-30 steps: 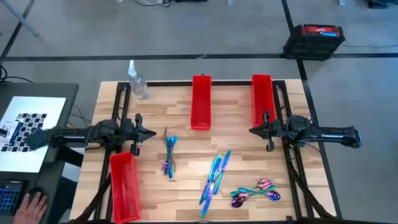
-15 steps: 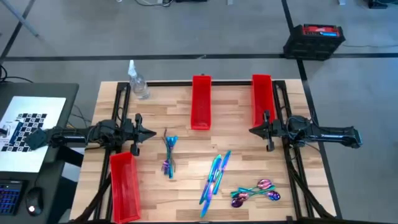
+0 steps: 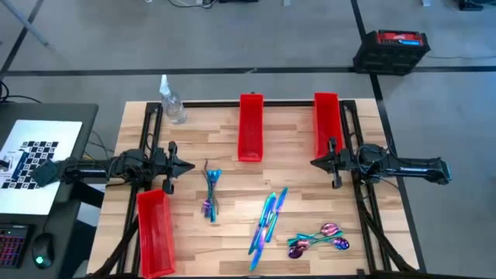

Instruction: Sort silverware

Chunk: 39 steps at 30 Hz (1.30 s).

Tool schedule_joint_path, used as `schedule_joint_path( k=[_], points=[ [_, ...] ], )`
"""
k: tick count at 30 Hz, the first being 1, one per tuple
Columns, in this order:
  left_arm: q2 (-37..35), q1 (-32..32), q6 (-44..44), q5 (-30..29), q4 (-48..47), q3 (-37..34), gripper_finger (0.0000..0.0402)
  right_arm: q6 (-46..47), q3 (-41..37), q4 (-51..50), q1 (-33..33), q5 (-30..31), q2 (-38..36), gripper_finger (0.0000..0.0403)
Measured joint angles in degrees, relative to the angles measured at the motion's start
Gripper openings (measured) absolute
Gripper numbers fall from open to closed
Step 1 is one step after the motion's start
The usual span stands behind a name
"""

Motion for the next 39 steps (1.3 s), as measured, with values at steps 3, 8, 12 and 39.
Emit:
schedule_joint_path(
  k=[3, 8, 12, 39],
  points=[
    [0.0, 0.0, 0.0, 0.0, 0.0, 0.0, 0.0, 0.0, 0.0, 0.0, 0.0, 0.0, 0.0, 0.0],
    [0.0, 0.0, 0.0, 0.0, 0.0, 0.0, 0.0, 0.0, 0.0, 0.0, 0.0, 0.0, 0.0, 0.0],
    [0.0, 0.0, 0.0, 0.0, 0.0, 0.0, 0.0, 0.0, 0.0, 0.0, 0.0, 0.0, 0.0, 0.0],
    [0.0, 0.0, 0.0, 0.0, 0.0, 0.0, 0.0, -1.5, 0.0, 0.2, -0.3, 0.0, 0.0, 0.0]
  ],
)
